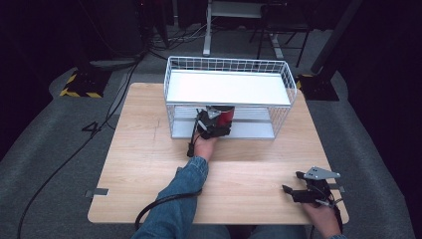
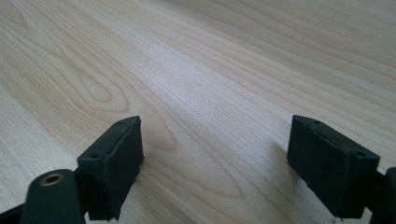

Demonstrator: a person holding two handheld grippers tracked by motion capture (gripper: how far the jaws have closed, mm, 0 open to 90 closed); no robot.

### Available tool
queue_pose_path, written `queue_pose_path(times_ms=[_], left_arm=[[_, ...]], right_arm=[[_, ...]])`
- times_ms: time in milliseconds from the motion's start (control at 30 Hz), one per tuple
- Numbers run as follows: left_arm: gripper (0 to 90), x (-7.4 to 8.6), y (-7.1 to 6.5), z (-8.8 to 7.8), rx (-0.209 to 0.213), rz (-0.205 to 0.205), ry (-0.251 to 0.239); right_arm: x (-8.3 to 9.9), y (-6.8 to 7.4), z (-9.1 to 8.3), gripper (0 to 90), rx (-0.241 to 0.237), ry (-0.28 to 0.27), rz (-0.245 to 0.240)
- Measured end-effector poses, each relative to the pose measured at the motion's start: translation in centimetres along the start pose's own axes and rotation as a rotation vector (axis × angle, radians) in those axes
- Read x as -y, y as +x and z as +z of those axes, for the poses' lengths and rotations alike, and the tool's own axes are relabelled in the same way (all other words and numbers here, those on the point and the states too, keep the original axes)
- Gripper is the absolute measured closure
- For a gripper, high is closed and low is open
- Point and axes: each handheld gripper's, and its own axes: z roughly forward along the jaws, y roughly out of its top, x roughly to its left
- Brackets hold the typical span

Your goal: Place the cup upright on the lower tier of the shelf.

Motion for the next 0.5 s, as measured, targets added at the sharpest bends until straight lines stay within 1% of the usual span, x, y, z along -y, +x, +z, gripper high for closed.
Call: queue_pose_path(times_ms=[33,67,100,133,167,200,233,267,300,333,367,433,500], left_arm=[[16.3,0.08,-0.41,-0.07,-0.066,-0.034,-0.004],[16.3,0.12,-0.65,-0.14,-0.103,-0.062,-0.004],[16.2,0.11,-0.69,-0.07,-0.088,-0.076,-0.002],[16.1,0.07,-0.6,-0.1,-0.1,-0.066,-0.001],[16.1,-0.07,-0.01,0.25,0.017,-0.002,0.0],[15.9,-0.07,-0.04,0.23,0.009,-0.008,-0.001],[15.3,-0.02,-0.36,0.0,-0.065,-0.046,-0.002],[15.1,-0.02,-0.36,0.0,-0.065,-0.046,-0.002],[15.1,-0.05,-0.31,0.0,-0.052,-0.05,-0.003],[14.5,-0.06,-0.18,0.03,-0.025,-0.047,-0.01],[12.8,-0.07,-0.1,-0.01,-0.016,-0.048,-0.014],[3.7,-0.14,-0.12,-0.28,-0.026,-0.054,-0.026],[1.9,-0.17,-0.12,-0.38,-0.028,-0.05,-0.025]], right_arm=[[0.0,0.0,0.0,18.6,0.0,0.0,0.0],[0.0,0.0,0.0,18.6,0.0,0.0,0.0],[0.0,0.0,0.0,18.6,0.0,0.0,0.0],[0.0,0.0,0.0,18.6,0.0,0.0,0.0],[0.0,0.0,0.0,18.6,0.0,0.0,0.0],[0.0,0.0,0.0,18.6,0.0,0.0,0.0],[0.0,0.0,0.0,18.6,0.0,0.0,0.0],[0.0,0.0,0.0,18.6,0.0,0.0,0.0],[0.0,0.0,0.0,18.6,0.0,0.0,0.0],[0.0,0.0,0.0,18.6,0.0,0.0,0.0],[0.0,0.0,0.0,18.6,0.0,0.0,0.0],[0.0,0.0,0.0,18.6,0.0,0.0,0.0],[0.0,-0.01,0.0,18.5,-0.001,0.0,0.0]])
